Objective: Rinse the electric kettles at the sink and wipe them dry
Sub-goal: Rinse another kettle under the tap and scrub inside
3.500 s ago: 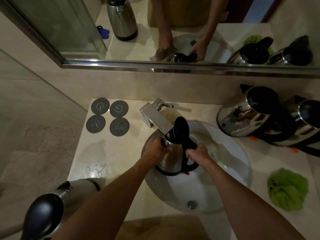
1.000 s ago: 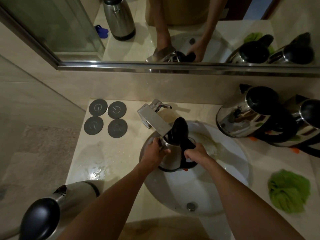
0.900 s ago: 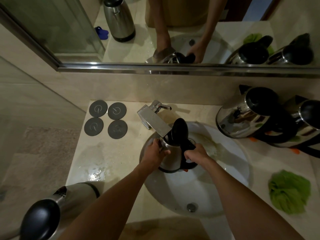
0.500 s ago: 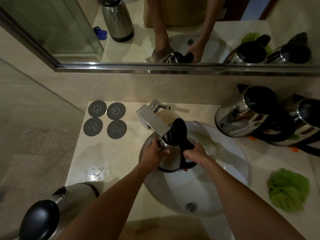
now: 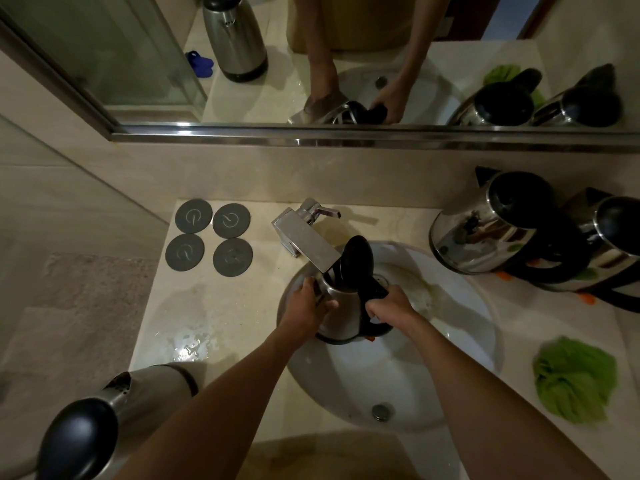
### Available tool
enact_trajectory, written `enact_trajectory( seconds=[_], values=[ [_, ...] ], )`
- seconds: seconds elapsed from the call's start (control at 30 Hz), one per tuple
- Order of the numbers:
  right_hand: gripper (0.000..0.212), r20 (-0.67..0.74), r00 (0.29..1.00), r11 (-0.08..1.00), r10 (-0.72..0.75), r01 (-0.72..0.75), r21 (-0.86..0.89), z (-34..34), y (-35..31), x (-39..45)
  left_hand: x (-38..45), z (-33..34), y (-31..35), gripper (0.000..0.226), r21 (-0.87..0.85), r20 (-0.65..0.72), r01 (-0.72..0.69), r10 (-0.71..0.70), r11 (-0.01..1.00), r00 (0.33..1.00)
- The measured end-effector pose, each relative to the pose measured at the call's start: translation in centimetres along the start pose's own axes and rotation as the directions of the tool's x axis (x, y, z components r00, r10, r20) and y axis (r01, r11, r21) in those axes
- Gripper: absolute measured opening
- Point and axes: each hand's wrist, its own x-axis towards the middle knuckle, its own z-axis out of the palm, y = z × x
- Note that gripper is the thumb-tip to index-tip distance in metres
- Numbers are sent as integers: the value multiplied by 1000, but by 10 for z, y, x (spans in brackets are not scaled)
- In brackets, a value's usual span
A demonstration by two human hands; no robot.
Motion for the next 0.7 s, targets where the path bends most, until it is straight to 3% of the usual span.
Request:
enact_trajectory(
  seconds=[0.23,0.47,0.7],
  values=[
    [40,4,1000,1000,0,0,-4,-1,0,-2,-3,0,1,51,-5,7,1,-1,1000,1000],
    [17,-19,1000,999,-18,18,-37,-1,-3,-3,-1,-1,0,45,9,-15,-8,8,1000,1000],
    [19,4,999,997,-32,32,-66,-4,-6,-5,-1,0,3,45,3,-2,7,-7,1000,1000]
  ],
)
